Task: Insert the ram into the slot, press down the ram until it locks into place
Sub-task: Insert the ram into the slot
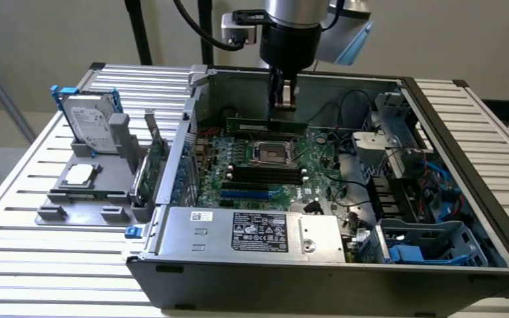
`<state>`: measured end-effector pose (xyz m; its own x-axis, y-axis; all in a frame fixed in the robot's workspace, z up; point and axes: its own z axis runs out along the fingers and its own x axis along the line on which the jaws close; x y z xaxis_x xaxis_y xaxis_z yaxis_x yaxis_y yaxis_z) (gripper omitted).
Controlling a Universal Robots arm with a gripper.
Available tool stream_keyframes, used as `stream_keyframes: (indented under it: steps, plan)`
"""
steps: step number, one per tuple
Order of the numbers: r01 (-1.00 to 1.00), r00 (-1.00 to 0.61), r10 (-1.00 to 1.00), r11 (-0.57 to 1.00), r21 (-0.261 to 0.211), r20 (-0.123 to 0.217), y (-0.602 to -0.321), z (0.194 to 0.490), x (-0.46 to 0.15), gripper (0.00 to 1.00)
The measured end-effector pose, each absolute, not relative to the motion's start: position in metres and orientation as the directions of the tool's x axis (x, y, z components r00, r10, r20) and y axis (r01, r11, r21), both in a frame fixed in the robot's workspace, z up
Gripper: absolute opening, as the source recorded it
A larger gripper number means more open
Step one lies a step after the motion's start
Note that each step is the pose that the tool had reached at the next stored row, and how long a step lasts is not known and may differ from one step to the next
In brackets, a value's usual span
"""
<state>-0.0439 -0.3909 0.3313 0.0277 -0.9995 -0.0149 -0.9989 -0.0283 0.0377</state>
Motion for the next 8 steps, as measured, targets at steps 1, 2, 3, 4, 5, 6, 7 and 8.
stream_keyframes:
  steps: [1,2,3,4,5,6,7,8]
  plan:
    - [-0.999,0.028,-1.000,-0.028,0.038,-0.015,-0.390,0.329,-0.042,0.13]
    - [-0.999,0.028,-0.999,-0.028,0.038,-0.015,-0.389,0.328,-0.040,0.13]
    - [-0.999,0.028,-0.999,-0.028,0.038,-0.015,-0.389,0.326,-0.038,0.13]
    - [-0.999,0.028,-1.000,-0.028,0.038,-0.015,-0.389,0.324,-0.036,0.13]
    - [-0.999,0.028,-1.000,-0.028,0.038,-0.015,-0.389,0.322,-0.035,0.13]
    - [-0.999,0.028,-1.000,-0.028,0.038,-0.015,-0.389,0.320,-0.034,0.13]
    - [-0.999,0.028,-1.000,-0.028,0.038,-0.015,-0.389,0.319,-0.034,0.13]
    - [-0.999,0.028,-1.000,-0.028,0.038,-0.015,-0.389,0.317,-0.034,0.13]
